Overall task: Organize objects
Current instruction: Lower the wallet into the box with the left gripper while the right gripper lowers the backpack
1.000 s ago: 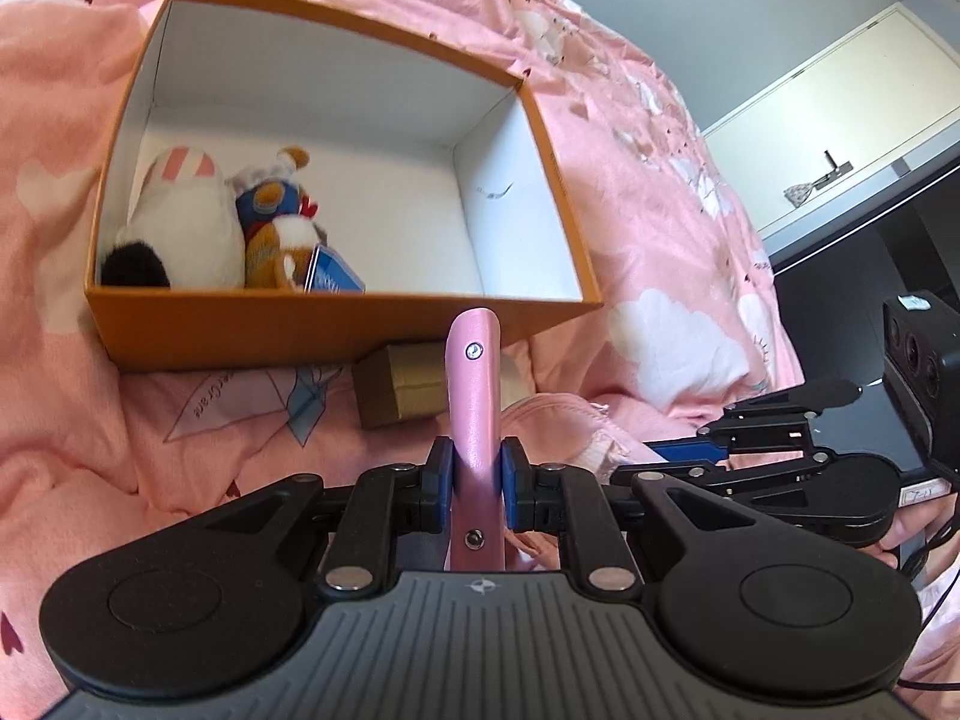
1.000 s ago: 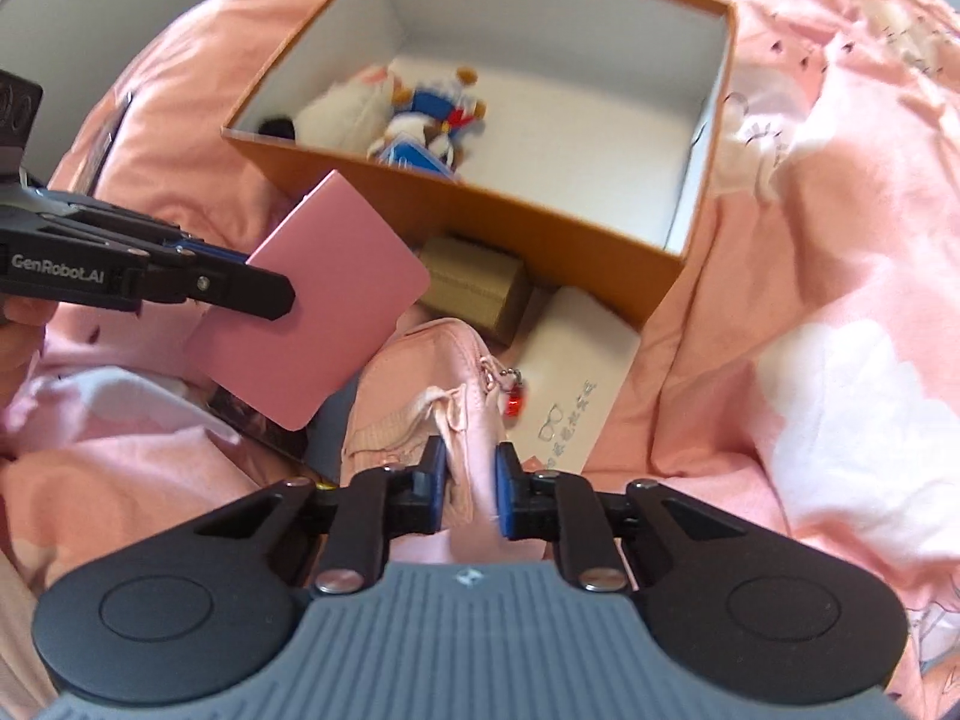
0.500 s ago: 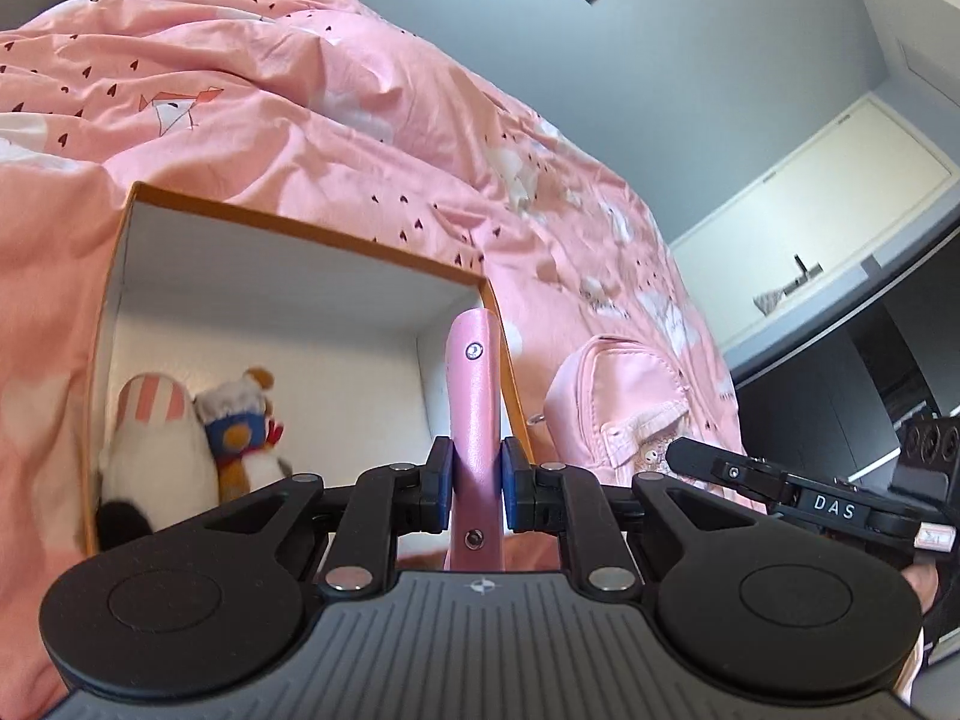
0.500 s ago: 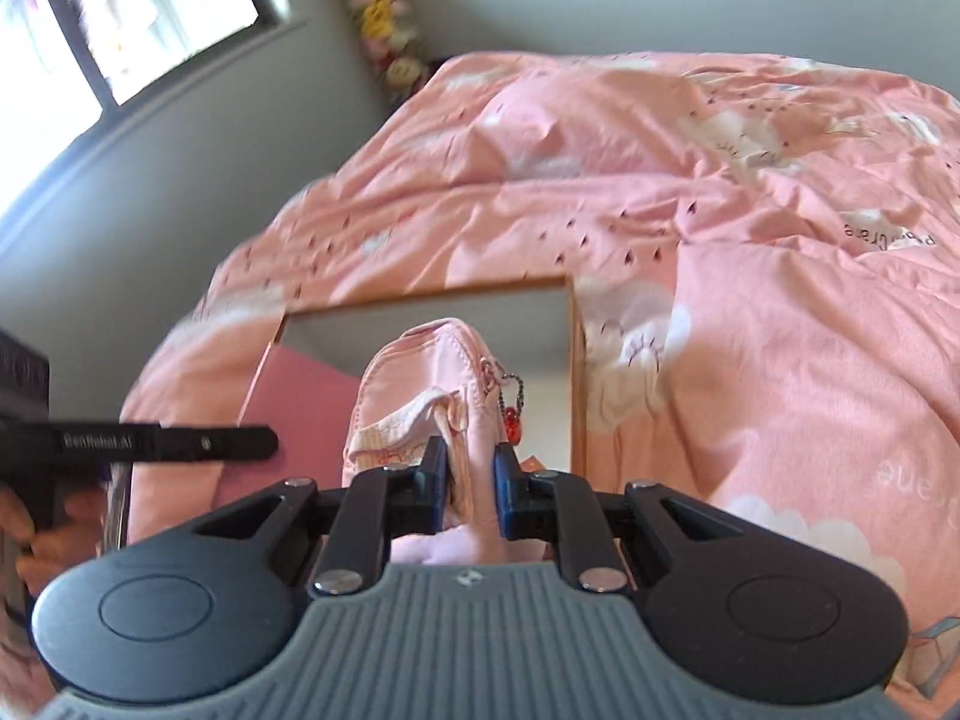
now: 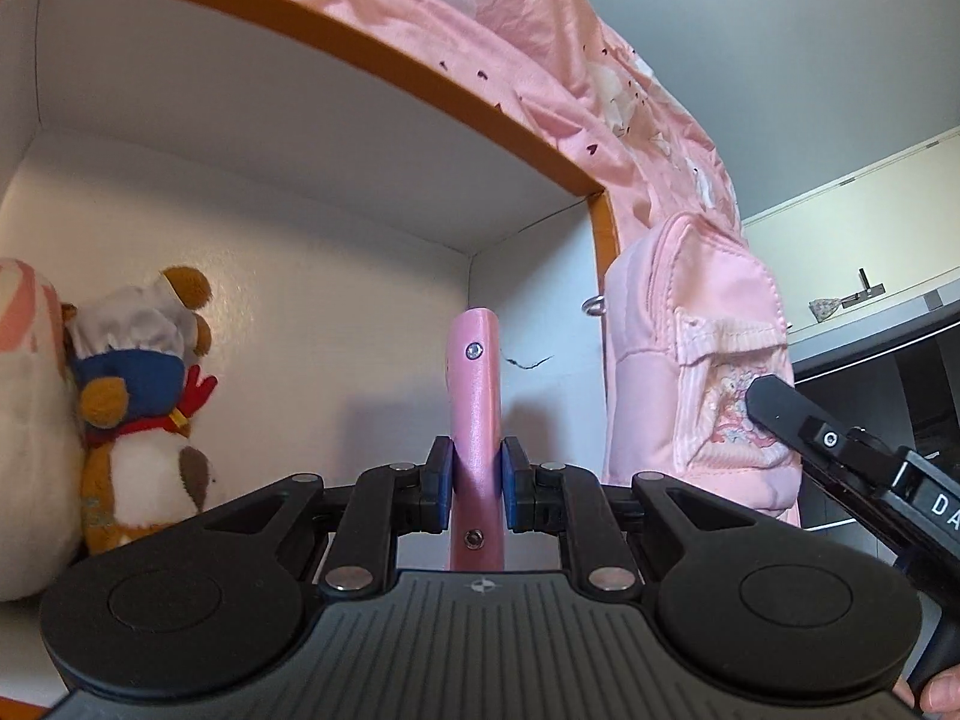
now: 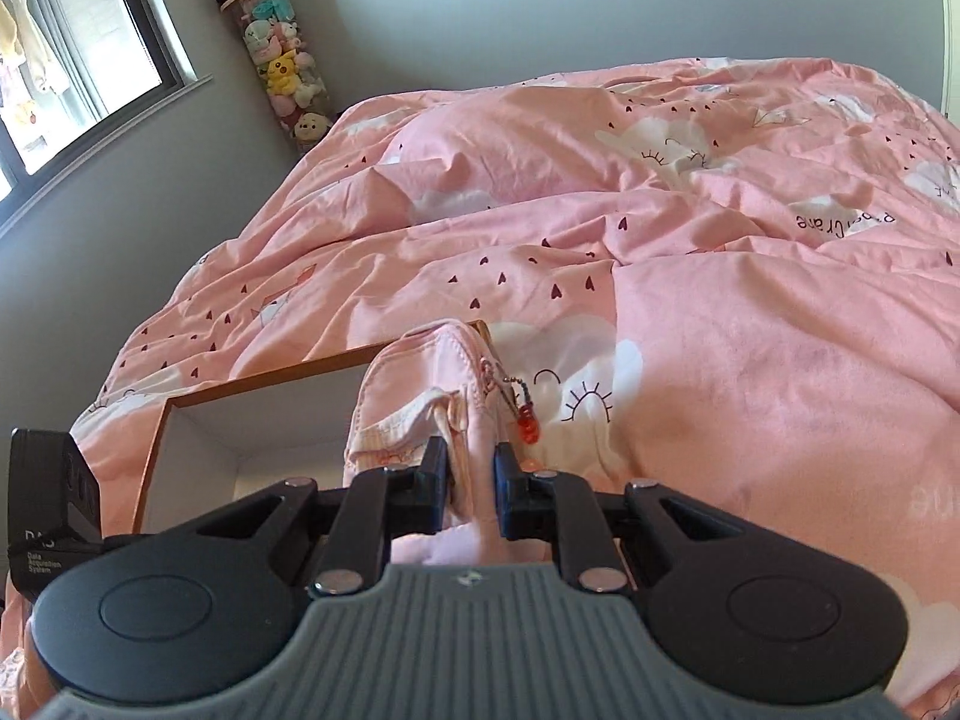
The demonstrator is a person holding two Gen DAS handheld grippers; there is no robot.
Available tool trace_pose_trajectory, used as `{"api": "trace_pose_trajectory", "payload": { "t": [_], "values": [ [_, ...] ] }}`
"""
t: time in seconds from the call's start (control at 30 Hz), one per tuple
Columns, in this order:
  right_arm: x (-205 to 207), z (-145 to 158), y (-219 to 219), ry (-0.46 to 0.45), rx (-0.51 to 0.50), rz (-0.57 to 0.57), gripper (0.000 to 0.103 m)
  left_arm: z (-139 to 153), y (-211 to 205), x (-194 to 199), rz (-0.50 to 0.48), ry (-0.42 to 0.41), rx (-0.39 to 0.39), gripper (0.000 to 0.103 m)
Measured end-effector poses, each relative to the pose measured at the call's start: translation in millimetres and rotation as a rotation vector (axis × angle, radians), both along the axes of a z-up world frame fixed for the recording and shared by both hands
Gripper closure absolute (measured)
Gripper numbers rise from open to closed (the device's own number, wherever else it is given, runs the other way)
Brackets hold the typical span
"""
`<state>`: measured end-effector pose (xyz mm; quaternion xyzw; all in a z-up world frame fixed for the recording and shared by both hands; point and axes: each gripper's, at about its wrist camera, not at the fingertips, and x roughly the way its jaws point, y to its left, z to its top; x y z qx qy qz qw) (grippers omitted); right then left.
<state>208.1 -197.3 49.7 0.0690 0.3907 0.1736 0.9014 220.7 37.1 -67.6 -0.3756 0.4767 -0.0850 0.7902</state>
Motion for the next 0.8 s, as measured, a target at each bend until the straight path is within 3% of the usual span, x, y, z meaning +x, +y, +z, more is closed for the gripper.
{"api": "trace_pose_trajectory", "payload": {
  "t": [0.2, 0.33, 0.43, 0.57, 0.8],
  "values": [
    [7.7, -7.5, -3.5, -0.017, -0.024, -0.005, 0.086, -30.1, -10.9, 12.8, 0.000, 0.100, -0.085, 0.085],
    [8.7, -10.2, -6.8, -0.023, -0.030, -0.006, 0.086, -38.5, -14.2, 18.5, -0.004, 0.167, -0.079, 0.084],
    [11.0, -11.7, -9.3, -0.011, -0.017, -0.005, 0.086, -35.8, -18.6, 21.8, -0.011, 0.208, -0.011, 0.080],
    [10.9, -12.5, -10.3, -0.007, -0.014, -0.005, 0.086, -29.9, -29.9, 25.5, -0.029, 0.246, 0.175, 0.072],
    [9.9, -12.0, -11.3, -0.016, -0.016, -0.014, 0.086, -30.6, -37.3, 35.2, -0.090, 0.304, 0.225, 0.065]
  ]
}}
